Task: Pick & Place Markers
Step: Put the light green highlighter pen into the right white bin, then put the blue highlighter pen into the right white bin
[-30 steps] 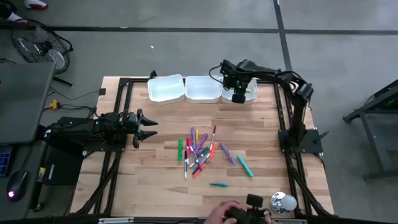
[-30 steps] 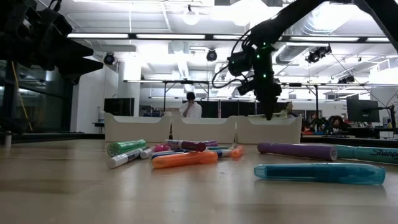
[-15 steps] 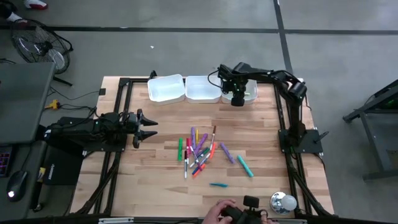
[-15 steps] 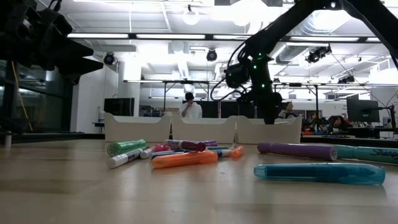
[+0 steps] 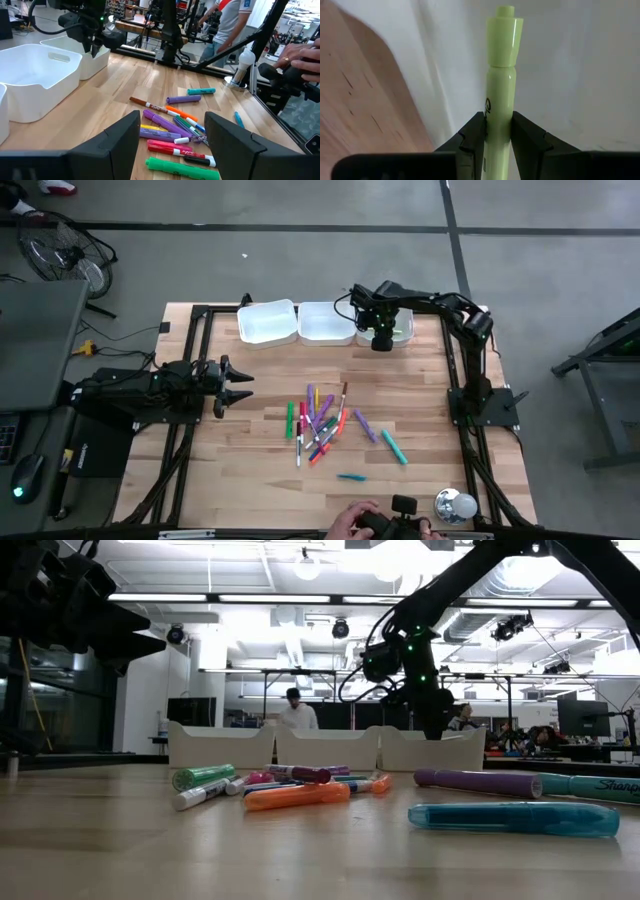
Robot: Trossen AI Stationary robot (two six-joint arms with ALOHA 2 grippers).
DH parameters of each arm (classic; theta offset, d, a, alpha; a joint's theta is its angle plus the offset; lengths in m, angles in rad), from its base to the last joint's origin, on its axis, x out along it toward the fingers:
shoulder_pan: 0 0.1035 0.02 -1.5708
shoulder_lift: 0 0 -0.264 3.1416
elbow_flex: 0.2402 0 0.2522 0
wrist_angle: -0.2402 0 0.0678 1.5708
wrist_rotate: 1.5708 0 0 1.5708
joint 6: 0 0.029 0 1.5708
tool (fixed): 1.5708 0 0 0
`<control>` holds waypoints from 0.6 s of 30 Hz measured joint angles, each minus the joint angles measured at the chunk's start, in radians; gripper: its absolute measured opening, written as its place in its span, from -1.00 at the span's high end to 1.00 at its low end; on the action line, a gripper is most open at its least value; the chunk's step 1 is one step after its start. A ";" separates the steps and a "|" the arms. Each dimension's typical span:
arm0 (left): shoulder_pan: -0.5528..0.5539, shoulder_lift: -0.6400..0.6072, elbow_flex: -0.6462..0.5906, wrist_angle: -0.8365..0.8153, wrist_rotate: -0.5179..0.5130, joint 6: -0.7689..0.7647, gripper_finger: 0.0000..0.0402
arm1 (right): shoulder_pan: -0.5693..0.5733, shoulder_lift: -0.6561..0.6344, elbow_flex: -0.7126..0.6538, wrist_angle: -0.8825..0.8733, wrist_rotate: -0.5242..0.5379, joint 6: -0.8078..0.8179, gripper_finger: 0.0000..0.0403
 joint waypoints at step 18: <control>0.000 0.000 0.000 0.000 0.000 0.000 -0.09 | 0.007 -0.021 0.001 -0.008 0.061 0.113 0.14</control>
